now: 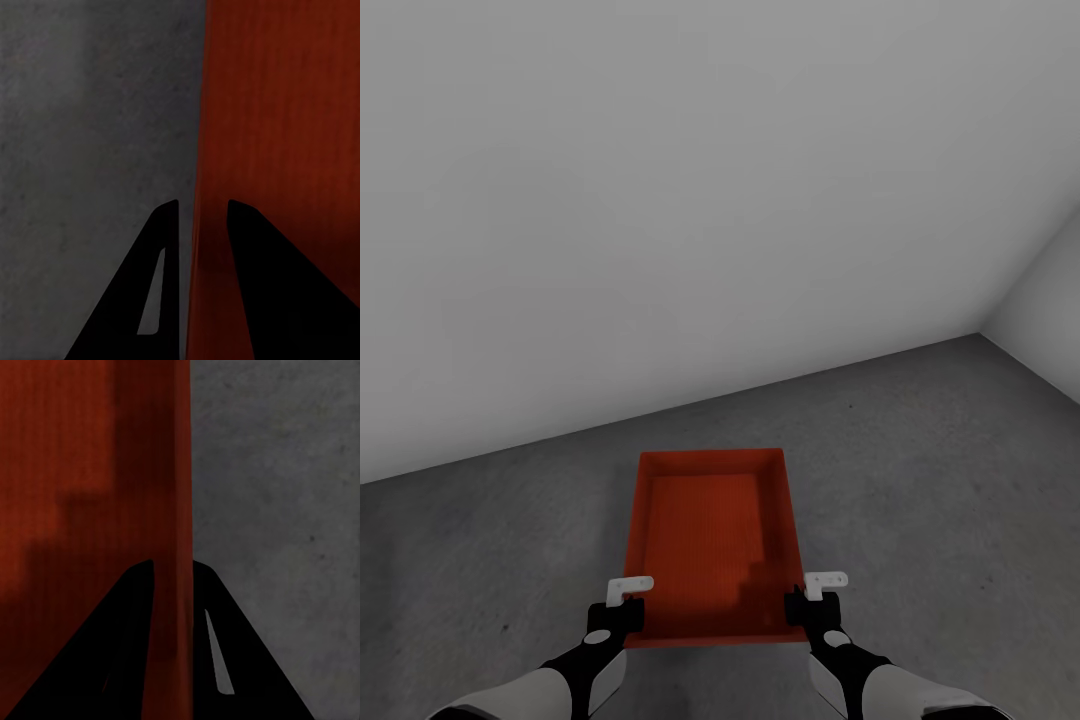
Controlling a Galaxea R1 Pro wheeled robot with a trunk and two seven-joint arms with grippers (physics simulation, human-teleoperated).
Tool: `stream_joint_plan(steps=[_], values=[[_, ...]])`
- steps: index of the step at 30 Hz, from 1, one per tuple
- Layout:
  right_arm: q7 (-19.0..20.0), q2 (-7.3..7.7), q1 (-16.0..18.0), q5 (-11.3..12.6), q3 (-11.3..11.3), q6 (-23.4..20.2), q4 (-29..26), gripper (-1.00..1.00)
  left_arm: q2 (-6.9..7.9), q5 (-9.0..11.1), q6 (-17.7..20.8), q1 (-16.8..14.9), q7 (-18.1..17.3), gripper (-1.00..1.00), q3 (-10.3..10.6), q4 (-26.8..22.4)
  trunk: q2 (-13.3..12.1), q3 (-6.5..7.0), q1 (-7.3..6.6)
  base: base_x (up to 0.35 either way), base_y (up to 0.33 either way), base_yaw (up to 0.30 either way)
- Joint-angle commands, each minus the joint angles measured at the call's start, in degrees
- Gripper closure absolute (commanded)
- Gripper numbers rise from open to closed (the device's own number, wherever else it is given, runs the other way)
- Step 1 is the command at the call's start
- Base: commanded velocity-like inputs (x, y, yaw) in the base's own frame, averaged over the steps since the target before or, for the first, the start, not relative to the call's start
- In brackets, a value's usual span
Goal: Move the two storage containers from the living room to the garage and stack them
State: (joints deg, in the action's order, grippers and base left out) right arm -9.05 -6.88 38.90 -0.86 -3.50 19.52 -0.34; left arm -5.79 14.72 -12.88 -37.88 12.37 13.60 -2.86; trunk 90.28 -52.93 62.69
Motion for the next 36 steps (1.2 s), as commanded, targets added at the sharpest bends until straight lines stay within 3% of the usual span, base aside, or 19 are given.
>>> stream_joint_plan(steps=[1, 9, 36], values=[[-0.5, -1.55, 0.0, 2.1, 3.2, 0.4, 0.2, 1.0, -0.01, 0.4, -3.7, 0.0, 1.1, 1.0, 1.0, 0.0, 0.0, -0.03, 0.0, 0.0, 0.0, 0.0], [-0.5, -1.55, 0.0, 2.1, 3.2, 0.4, 0.2, 1.0, 0.04, 0.4, -3.7, 0.0, 1.1, 1.0, 1.0, 0.0, 3.2, -1.47, 1.75, 0.0, 0.0, 0.0], [-0.5, -1.47, 0.0, 2.1, 3.2, 0.3, 0.2, 1.0, -0.01, 0.3, -3.7, 0.0, 1.1, 1.0, 1.0, 0.0, 3.2, -1.47, 1.75, 0.0, 0.0, 0.0]])
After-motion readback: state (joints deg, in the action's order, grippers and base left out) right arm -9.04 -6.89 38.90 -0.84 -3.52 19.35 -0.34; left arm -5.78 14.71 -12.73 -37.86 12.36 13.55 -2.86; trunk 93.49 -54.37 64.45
